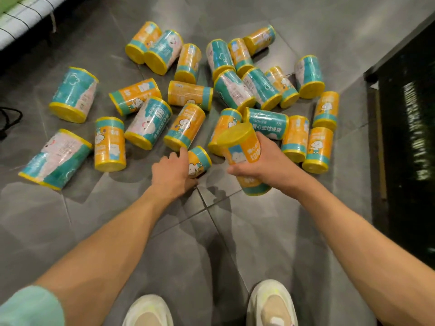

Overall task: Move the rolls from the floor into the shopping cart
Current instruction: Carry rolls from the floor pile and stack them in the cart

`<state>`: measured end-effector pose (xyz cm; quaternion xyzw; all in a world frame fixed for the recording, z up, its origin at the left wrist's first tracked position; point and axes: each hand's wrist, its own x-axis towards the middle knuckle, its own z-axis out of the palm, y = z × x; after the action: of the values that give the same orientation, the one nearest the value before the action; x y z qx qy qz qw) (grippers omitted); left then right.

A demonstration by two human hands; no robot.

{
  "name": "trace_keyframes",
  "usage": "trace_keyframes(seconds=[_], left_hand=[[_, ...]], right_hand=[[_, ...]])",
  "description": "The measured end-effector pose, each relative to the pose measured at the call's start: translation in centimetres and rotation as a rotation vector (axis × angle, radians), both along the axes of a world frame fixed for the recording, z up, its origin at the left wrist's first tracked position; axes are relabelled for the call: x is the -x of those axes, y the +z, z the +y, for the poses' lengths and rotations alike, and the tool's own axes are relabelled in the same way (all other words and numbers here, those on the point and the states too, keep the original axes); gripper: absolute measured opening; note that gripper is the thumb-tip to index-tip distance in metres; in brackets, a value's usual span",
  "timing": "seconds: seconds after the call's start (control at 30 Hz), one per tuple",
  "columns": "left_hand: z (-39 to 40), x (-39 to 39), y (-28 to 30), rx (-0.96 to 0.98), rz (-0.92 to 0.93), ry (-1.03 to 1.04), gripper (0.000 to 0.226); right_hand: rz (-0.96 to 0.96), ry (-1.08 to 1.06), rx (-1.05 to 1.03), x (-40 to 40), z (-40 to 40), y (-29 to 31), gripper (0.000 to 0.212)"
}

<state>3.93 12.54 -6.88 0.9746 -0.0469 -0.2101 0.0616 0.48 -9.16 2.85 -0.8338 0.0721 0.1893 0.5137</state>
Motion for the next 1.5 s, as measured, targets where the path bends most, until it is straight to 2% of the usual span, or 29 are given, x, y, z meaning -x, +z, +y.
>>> trace_keyframes(seconds=[0.13,0.23,0.37,0.47,0.6,0.67,0.77,0.83,0.9,1.03,1.17,1.23,1.37,1.43,1.5], left_hand=[[-0.9,0.4,0.4,0.105,0.026,0.012,0.078],[-1.2,0.9,1.3,0.239,0.079,0.149,0.075],[-0.3,0.0,3.1,0.642,0.095,0.434,0.079],[0.9,-0.7,6.0,0.894,0.085,0.541,0.067],[2.3,0.3,13.3,1.154,0.054,0.636,0.05],[3.6,1.6,18.9,1.25,0.054,0.699,0.049],[5.4,3.3,28.6,1.394,0.06,0.722,0.061],[7.0,4.6,38.1,1.474,0.023,0.774,0.064],[9.0,5.7,48.8,1.524,-0.03,0.824,0.057],[12.9,9.7,68.2,1.574,-0.099,0.909,0.056],[16.5,14.6,83.3,1.536,-0.248,0.945,0.072],[17.9,17.4,89.0,1.514,-0.362,0.972,0.082],[20.6,24.9,96.9,1.507,-0.609,1.115,0.067],[22.1,29.3,99.6,1.492,-0.723,1.173,0.06],[23.8,34.3,102.0,1.475,-0.833,1.224,0.063]], right_hand=[[0.014,-0.061,-0.087,0.0,0.5,-0.2,0.081],[0.03,-0.09,-0.148,0.0,0.7,-0.3,0.069],[0.037,-0.16,-0.204,-0.4,0.6,-0.1,0.056],[0.032,-0.2,-0.215,-0.8,0.6,1.4,0.044],[0.035,-0.251,-0.273,-0.9,1.8,7.5,0.033],[0.048,-0.248,-0.318,-0.8,3.2,12.8,0.034],[0.072,-0.232,-0.441,-0.7,5.4,22.2,0.03],[0.094,-0.205,-0.507,-0.4,7.7,30.8,0.029],[0.101,-0.177,-0.537,-0.3,10.1,40.3,0.033],[0.108,-0.069,-0.582,1.5,14.4,58.2,0.02],[0.107,0.099,-0.597,3.8,17.9,72.4,0.042],[0.084,0.204,-0.627,5.0,20.1,77.9,0.045],[0.098,0.467,-0.658,8.5,25.3,86.2,0.032],[0.105,0.608,-0.658,11.1,28.5,89.2,0.035],[0.108,0.724,-0.662,14.2,31.9,91.8,0.043]])
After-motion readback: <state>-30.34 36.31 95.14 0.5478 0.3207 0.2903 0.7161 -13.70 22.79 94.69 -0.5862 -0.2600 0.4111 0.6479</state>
